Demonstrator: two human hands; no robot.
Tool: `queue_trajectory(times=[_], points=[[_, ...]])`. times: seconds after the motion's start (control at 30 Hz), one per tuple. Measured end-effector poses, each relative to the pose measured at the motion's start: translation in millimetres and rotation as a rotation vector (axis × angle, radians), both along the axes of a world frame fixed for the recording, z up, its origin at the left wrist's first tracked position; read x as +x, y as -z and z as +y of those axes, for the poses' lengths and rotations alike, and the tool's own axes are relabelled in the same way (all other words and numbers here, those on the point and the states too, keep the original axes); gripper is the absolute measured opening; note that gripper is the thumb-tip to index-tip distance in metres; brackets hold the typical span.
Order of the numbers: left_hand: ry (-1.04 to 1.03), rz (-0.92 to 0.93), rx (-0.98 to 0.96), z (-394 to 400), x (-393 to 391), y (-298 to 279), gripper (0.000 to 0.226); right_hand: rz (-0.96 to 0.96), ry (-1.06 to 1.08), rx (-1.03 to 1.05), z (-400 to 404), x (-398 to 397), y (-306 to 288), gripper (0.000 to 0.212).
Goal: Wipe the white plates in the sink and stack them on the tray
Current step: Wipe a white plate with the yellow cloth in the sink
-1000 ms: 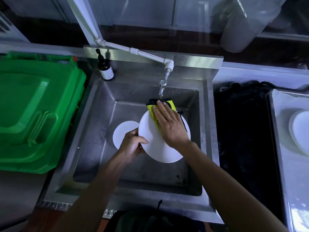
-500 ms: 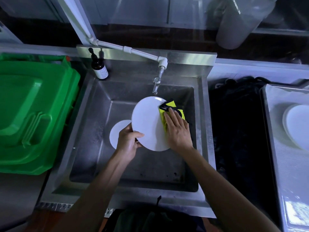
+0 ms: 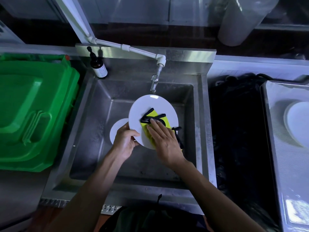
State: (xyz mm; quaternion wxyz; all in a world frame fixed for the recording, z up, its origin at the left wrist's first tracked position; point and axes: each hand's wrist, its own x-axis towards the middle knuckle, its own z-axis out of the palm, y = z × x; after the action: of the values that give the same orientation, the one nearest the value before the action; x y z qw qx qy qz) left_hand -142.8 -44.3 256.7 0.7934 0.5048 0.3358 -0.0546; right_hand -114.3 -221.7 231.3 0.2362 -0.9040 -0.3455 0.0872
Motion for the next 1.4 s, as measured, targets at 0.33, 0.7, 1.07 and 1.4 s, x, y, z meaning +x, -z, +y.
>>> queue_trajectory(times=[0.33,0.7,1.07,1.4], points=[[0.086,-0.036,0.021,-0.9,-7.6,-7.3,0.056,-0.010,-0.127,0.115,20.3,6.0,-13.1,0.061],[0.108,0.019,0.042,1.8,-15.1,-7.3,0.049,-0.119,-0.077,0.132,42.7,55.0,-23.2,0.059],[-0.122,-0.049,-0.004,-11.0,-15.5,1.5,0.045,-0.050,0.226,-0.062,24.5,73.8,-7.8,0.060],[-0.254,-0.066,-0.037,-10.3,-10.0,9.7,0.044,0.126,0.318,-0.025,26.0,24.9,7.4,0.066]])
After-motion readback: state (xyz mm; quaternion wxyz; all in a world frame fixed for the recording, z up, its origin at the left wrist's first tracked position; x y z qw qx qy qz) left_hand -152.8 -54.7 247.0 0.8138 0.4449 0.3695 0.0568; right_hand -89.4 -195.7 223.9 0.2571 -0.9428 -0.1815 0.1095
